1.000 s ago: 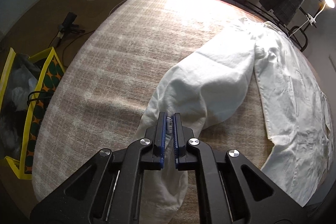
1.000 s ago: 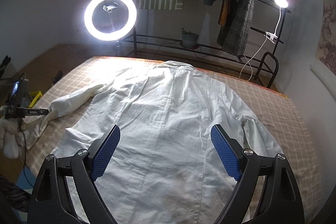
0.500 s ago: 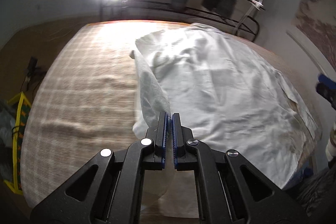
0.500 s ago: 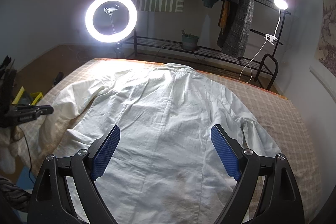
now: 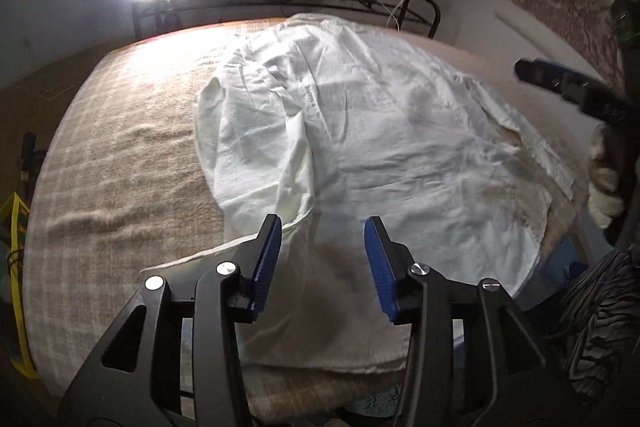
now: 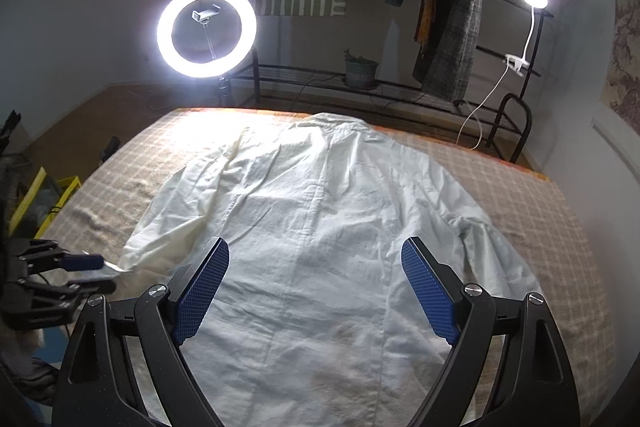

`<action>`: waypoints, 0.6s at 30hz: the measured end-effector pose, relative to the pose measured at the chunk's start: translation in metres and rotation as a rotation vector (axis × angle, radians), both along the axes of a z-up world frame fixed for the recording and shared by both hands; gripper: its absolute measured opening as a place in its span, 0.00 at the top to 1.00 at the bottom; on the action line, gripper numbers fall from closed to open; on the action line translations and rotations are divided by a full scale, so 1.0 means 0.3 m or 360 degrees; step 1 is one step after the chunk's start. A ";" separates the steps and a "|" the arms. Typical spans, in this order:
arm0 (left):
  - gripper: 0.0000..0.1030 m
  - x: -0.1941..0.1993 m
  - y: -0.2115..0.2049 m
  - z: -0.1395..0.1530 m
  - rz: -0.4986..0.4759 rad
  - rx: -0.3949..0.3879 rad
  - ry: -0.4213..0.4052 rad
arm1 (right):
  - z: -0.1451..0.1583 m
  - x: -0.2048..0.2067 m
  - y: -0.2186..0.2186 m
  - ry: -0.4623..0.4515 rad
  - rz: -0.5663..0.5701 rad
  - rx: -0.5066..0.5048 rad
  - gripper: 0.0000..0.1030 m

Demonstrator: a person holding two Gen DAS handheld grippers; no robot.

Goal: Fold small clothes

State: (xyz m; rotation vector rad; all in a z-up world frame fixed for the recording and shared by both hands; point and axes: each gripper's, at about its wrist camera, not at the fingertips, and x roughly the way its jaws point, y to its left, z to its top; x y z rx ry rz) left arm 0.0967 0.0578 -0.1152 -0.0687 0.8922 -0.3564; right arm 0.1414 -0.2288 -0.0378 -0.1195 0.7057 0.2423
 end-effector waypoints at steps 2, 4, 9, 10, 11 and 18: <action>0.57 -0.014 0.052 0.013 0.0051 -0.0026 -0.0011 | -0.015 0.011 0.007 0.0060 0.0042 0.0052 0.14; 0.57 -0.012 0.107 -0.003 0.0119 -0.0036 0.0016 | -0.031 0.017 0.021 0.0121 0.0093 0.0120 0.14; 0.57 0.030 0.222 -0.093 0.0253 -0.0118 0.0190 | -0.090 0.042 0.083 0.0311 0.0233 0.0267 0.15; 0.57 0.039 0.242 -0.118 0.0258 -0.0147 0.0244 | -0.103 0.046 0.097 0.0350 0.0254 0.0303 0.15; 0.57 0.042 0.252 -0.137 0.0267 -0.0142 0.0270 | -0.119 0.057 0.113 0.0396 0.0271 0.0348 0.15; 0.46 0.067 0.380 -0.230 0.0464 -0.0189 0.0389 | -0.190 0.096 0.193 0.0547 0.0307 0.0440 0.20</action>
